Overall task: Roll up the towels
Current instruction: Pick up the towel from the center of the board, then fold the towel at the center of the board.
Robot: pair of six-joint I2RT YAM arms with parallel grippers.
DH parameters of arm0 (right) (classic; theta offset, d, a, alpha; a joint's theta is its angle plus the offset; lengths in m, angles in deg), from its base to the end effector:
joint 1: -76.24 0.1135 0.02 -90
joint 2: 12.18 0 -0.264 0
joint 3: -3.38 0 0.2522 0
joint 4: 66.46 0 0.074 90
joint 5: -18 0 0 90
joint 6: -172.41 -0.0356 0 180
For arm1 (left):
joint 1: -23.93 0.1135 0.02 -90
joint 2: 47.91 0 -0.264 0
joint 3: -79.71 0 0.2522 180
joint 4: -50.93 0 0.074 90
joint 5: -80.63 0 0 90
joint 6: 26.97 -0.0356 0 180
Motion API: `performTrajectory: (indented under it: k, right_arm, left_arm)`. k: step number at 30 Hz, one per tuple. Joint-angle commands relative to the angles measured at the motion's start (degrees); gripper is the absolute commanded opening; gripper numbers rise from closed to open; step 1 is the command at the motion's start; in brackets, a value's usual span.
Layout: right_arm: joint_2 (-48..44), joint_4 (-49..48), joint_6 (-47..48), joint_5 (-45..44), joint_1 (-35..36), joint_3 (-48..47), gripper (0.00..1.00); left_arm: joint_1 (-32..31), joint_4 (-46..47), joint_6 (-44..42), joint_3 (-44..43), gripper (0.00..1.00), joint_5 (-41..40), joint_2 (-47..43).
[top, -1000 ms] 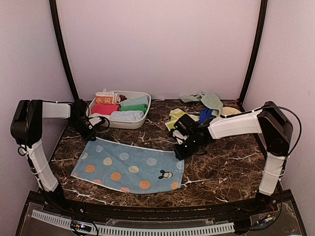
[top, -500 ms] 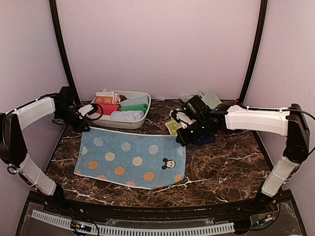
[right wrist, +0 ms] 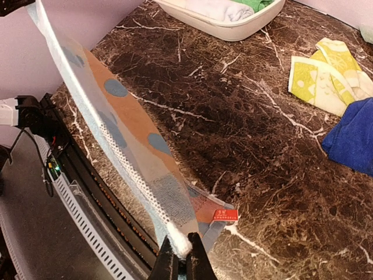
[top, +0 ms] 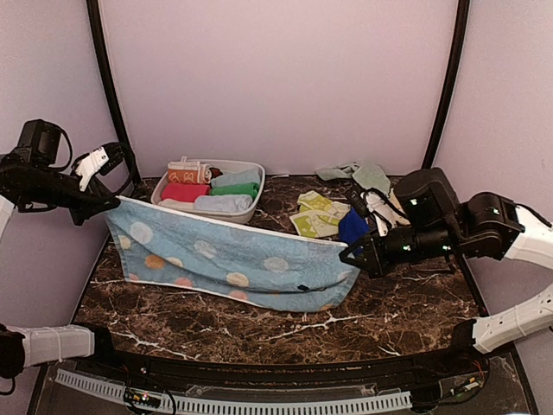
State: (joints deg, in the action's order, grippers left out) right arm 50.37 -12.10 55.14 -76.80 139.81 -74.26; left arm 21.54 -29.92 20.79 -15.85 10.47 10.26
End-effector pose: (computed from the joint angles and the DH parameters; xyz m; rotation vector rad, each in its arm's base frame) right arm 0.1035 0.2016 0.3441 -0.6919 2.2613 0.7288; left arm 0.1585 -0.0187 0.4170 1.0191 2.0337 -0.0405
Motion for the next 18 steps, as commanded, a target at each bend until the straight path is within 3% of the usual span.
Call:
performTrajectory:
  k: [1,5,9,14,18]
  right_arm:
    - [-4.8,5.4,-5.5,-4.6,1.9,-1.5,0.00]
    - [-1.2,7.0,-3.5,-9.6,1.0,-1.8,0.00]
    - [8.3,3.2,2.6,-3.0,-10.3,-1.0,0.00]
    - [21.8,-5.8,12.7,-1.7,-18.6,-1.2,0.00]
    - [33.1,-8.8,17.8,-4.7,-21.5,-7.1,0.00]
  left_arm:
    - [0.3,-9.5,-0.8,-3.8,0.00,2.0,-2.9]
    - [0.4,-6.6,-1.4,3.4,0.00,2.3,-4.0]
    - [0.3,4.6,-1.0,13.3,0.00,-1.9,0.3]
    - [0.3,24.9,0.8,24.6,0.00,-8.9,11.3]
    - [0.4,34.3,1.3,25.6,0.00,-12.1,22.2]
